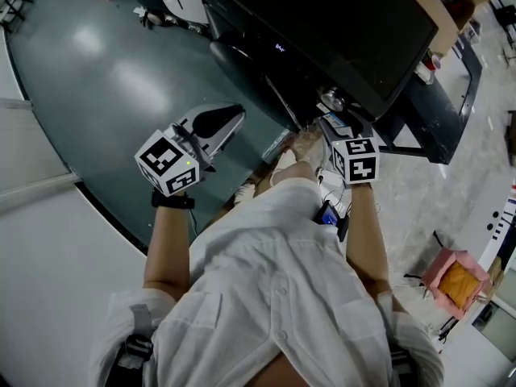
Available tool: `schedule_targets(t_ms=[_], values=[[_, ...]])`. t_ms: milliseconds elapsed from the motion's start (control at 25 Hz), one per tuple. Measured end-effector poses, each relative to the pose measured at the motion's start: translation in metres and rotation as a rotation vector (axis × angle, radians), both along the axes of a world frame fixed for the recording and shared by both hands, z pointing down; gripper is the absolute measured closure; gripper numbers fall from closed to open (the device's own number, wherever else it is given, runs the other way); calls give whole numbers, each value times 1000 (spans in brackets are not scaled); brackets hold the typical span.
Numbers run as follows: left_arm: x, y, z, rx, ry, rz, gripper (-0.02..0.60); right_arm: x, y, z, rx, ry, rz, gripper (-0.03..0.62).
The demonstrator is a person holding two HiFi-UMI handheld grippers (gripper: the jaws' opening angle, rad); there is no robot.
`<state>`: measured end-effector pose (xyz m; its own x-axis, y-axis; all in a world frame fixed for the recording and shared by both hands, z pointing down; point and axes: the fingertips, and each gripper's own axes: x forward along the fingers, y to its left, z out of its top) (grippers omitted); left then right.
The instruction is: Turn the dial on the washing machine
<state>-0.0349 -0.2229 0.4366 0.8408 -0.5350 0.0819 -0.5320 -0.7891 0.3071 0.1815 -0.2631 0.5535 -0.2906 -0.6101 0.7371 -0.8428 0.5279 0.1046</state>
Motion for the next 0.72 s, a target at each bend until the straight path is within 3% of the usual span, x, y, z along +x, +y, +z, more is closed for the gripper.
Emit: schedule_targets(t_ms=[400, 720], values=[[-1, 2, 0, 3, -10, 3, 565, -6, 2, 27, -67, -37, 14, 304], [-8, 1, -4, 6, -11, -16, 565, 6, 4, 20, 5, -57, 71, 310]])
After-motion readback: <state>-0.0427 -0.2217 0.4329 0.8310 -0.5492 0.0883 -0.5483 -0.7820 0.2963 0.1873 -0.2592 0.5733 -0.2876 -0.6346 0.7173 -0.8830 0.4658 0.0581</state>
